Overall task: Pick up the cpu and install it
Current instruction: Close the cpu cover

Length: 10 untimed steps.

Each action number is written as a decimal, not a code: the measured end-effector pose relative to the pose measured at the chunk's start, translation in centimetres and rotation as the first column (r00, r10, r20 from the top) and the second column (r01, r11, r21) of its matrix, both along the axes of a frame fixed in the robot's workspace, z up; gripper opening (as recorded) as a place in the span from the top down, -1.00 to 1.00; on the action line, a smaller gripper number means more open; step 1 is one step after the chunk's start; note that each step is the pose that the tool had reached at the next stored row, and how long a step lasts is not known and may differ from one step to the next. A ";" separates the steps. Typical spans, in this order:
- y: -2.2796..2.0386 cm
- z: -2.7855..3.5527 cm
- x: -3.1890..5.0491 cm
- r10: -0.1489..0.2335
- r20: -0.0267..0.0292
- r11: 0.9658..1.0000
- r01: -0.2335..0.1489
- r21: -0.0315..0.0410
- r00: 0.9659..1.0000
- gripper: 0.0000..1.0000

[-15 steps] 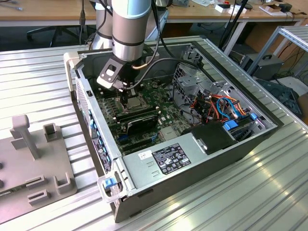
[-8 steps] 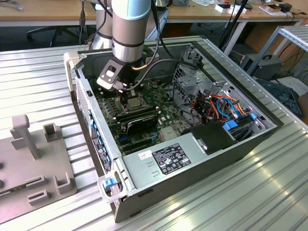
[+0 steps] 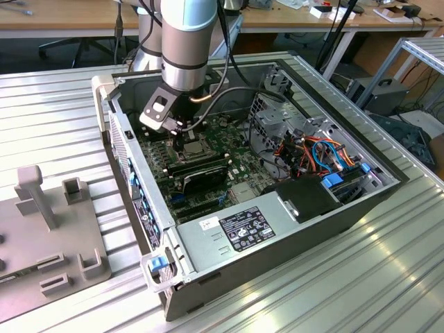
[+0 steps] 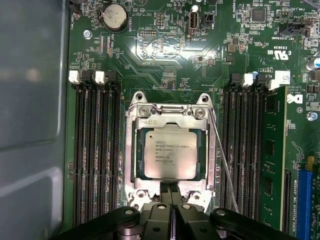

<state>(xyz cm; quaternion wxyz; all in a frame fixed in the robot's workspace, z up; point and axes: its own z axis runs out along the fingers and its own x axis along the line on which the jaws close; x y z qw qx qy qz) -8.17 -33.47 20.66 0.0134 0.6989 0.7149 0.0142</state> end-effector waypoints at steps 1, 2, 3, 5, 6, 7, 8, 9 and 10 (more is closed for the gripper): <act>-0.01 -0.11 -0.01 0.000 0.000 1.000 0.000 0.000 1.000 0.79; -0.01 -0.23 -0.01 0.000 -0.001 1.000 0.000 -0.001 1.000 0.79; -0.01 -0.30 -0.02 0.000 -0.001 1.000 0.000 -0.001 1.000 0.79; -0.01 -0.43 -0.02 0.000 -0.002 1.000 0.000 0.000 1.000 0.79; 0.00 -0.44 -0.02 0.000 -0.002 1.000 0.000 0.000 1.000 0.79; 0.00 -0.44 -0.02 0.000 -0.002 1.000 0.000 0.000 1.000 0.79; 0.00 -0.45 -0.02 0.000 -0.002 1.000 0.000 0.000 1.000 0.79; -0.01 -0.45 -0.02 0.000 -0.001 1.000 0.000 0.000 1.000 0.79; -0.01 -0.45 -0.02 0.000 -0.002 1.000 0.000 0.000 1.000 0.79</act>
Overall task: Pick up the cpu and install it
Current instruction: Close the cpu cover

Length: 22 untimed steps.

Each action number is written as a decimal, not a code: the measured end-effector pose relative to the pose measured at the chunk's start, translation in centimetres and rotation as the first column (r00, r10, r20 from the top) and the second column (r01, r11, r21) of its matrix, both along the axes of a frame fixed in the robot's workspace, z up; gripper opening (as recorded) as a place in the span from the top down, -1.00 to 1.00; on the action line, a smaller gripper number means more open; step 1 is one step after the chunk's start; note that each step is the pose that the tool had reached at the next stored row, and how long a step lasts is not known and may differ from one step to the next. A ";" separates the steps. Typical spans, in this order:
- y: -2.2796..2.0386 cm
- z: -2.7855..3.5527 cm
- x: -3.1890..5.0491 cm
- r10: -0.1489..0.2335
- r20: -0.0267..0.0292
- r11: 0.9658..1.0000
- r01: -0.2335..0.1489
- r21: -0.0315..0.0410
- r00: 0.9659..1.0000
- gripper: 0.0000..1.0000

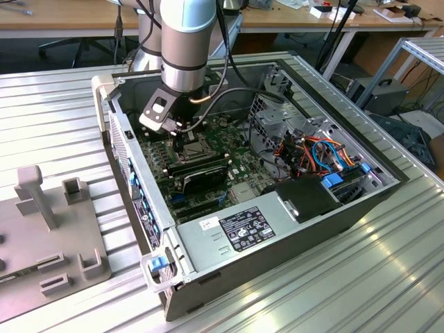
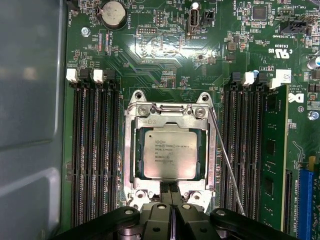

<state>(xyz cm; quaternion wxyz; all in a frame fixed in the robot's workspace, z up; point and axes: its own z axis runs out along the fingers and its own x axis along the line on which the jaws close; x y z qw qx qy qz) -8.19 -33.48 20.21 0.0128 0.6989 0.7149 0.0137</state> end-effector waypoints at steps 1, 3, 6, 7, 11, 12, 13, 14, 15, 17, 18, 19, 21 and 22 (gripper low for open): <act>0.00 0.00 0.00 0.000 0.000 1.000 0.000 0.000 1.000 0.79; 0.00 -0.01 0.00 0.000 0.000 1.000 0.000 0.000 1.000 0.79; 0.00 -0.06 0.00 0.000 0.000 1.000 0.000 0.000 1.000 0.79; 0.00 -0.07 0.00 0.000 0.000 1.000 0.000 0.000 1.000 0.79; -0.01 -0.03 -0.01 0.000 0.000 1.000 0.000 0.000 1.000 0.79; 0.01 0.12 0.00 0.000 0.001 1.000 0.000 0.001 1.000 0.79; 0.02 0.25 0.01 0.000 0.001 1.000 0.000 0.001 1.000 0.79; 0.02 0.34 0.01 0.000 0.001 1.000 0.000 0.001 1.000 0.79; 0.04 0.46 0.02 0.000 0.002 1.000 0.000 0.002 1.000 0.79; 0.01 0.75 0.00 0.000 0.001 1.000 0.000 0.001 1.000 0.79; 0.01 0.88 0.00 0.000 0.001 1.000 0.000 0.000 1.000 0.79; 0.00 1.08 0.00 0.000 0.001 1.000 0.000 0.000 1.000 0.79; 0.01 1.49 0.00 0.000 0.001 1.000 0.000 0.000 1.000 0.79; 0.00 1.66 0.00 0.000 0.001 1.000 0.000 0.000 1.000 0.79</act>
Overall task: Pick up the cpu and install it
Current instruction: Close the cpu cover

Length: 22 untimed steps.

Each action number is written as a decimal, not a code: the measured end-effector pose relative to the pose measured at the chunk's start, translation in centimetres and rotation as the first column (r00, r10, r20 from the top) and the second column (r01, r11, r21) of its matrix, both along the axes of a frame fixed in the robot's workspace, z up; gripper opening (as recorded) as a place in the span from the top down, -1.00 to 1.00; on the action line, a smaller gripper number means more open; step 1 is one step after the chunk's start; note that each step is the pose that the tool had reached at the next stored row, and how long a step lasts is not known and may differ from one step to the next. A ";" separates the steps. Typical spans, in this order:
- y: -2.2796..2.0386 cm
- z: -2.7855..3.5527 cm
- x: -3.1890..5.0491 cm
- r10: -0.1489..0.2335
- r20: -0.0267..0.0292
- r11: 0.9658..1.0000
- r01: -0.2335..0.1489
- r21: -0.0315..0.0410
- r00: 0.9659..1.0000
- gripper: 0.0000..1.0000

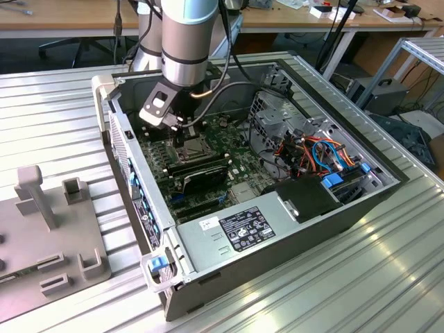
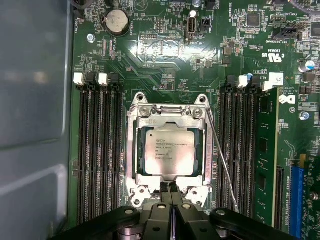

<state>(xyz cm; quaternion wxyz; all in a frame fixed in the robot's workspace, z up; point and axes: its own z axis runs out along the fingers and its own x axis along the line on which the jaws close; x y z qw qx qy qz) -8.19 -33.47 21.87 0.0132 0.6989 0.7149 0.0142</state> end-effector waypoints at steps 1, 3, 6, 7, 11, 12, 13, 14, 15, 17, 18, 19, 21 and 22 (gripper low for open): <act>0.00 0.16 0.00 0.000 0.000 1.000 0.000 0.000 1.000 0.79; 0.00 0.40 0.00 0.000 0.000 1.000 0.000 0.000 1.000 0.79; 0.00 0.74 0.00 0.000 0.001 1.000 0.000 0.000 1.000 0.79; 0.00 0.83 0.00 0.000 0.001 1.000 0.000 0.000 1.000 0.79; 0.00 0.97 0.00 0.000 0.001 1.000 0.000 0.000 1.000 0.79; 0.00 0.98 0.00 0.000 0.001 1.000 0.000 0.000 1.000 0.79; 0.00 0.98 0.35 0.000 0.001 1.000 0.000 0.000 1.000 0.79; 0.00 0.97 1.19 0.000 0.001 1.000 0.000 0.000 1.000 0.79; 0.00 0.97 1.80 0.000 0.001 1.000 0.000 0.000 1.000 0.79; 0.00 0.98 2.26 0.000 0.001 1.000 0.000 0.000 1.000 0.79; 0.00 0.98 2.40 0.000 0.001 1.000 0.000 0.000 1.000 0.79; -0.01 0.98 2.50 0.000 0.001 1.000 0.000 0.000 1.000 0.79; 0.00 0.98 2.52 0.000 0.001 1.000 0.000 0.000 1.000 0.79; 0.00 0.97 2.52 0.000 0.001 1.000 0.000 0.000 1.000 0.79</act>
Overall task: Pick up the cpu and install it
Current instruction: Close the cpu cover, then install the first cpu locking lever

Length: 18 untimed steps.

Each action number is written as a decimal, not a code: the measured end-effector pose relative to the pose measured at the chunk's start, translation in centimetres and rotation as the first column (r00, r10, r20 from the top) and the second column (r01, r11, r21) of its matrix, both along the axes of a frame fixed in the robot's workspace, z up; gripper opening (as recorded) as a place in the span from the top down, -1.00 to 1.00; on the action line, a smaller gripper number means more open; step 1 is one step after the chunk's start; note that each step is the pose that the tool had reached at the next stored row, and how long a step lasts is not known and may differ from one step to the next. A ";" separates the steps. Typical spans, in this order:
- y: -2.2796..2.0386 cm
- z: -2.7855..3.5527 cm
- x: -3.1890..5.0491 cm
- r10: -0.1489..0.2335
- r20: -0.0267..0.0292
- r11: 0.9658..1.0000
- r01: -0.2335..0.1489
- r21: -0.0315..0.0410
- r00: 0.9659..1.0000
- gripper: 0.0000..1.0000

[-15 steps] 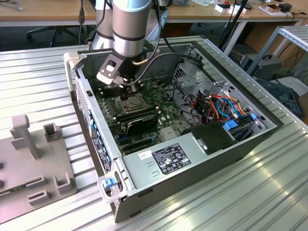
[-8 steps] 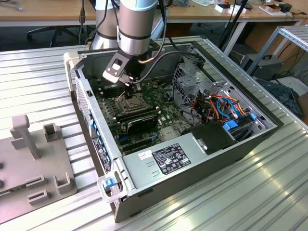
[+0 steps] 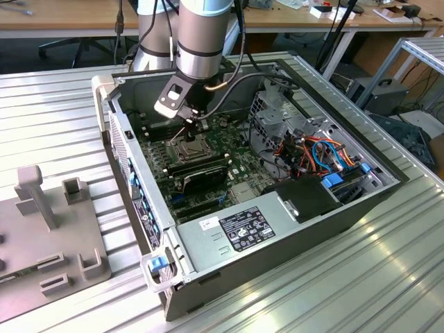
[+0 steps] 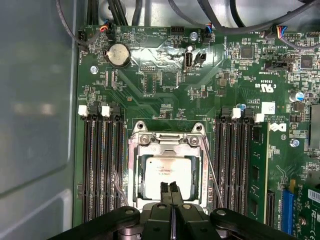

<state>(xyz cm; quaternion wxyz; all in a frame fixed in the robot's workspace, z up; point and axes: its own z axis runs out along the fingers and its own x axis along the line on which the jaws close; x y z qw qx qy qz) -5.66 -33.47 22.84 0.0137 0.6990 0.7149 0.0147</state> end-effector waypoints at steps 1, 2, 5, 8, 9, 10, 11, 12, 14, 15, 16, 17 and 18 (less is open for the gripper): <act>0.00 0.00 0.00 0.000 0.000 1.000 0.000 0.000 1.000 0.79; 0.00 0.00 0.05 0.000 0.000 1.000 0.000 0.000 1.000 0.79; 0.00 0.00 0.48 0.000 0.000 1.000 0.000 0.000 1.000 0.79; 0.00 0.00 0.79 0.000 0.000 1.000 0.000 0.000 1.000 0.79; 0.00 0.00 0.79 0.000 0.000 1.000 0.000 0.000 1.000 0.79; 0.00 0.00 0.79 0.000 0.000 1.000 0.000 0.000 1.000 0.79; 0.00 0.00 0.81 0.000 0.000 1.000 0.000 0.000 1.000 0.79; 0.00 0.00 0.82 0.000 0.000 1.000 0.000 0.000 1.000 0.79; 0.00 0.00 0.83 0.000 0.000 1.000 0.000 0.000 1.000 0.79; 0.00 0.00 0.83 0.000 0.000 1.000 0.000 0.000 1.000 0.79; 0.00 0.00 0.83 0.000 0.000 1.000 0.000 0.000 1.000 0.79; 0.00 0.00 0.83 0.000 0.000 1.000 0.000 0.000 1.000 0.79; 0.00 0.00 0.83 0.000 0.000 1.000 0.000 0.000 1.000 0.79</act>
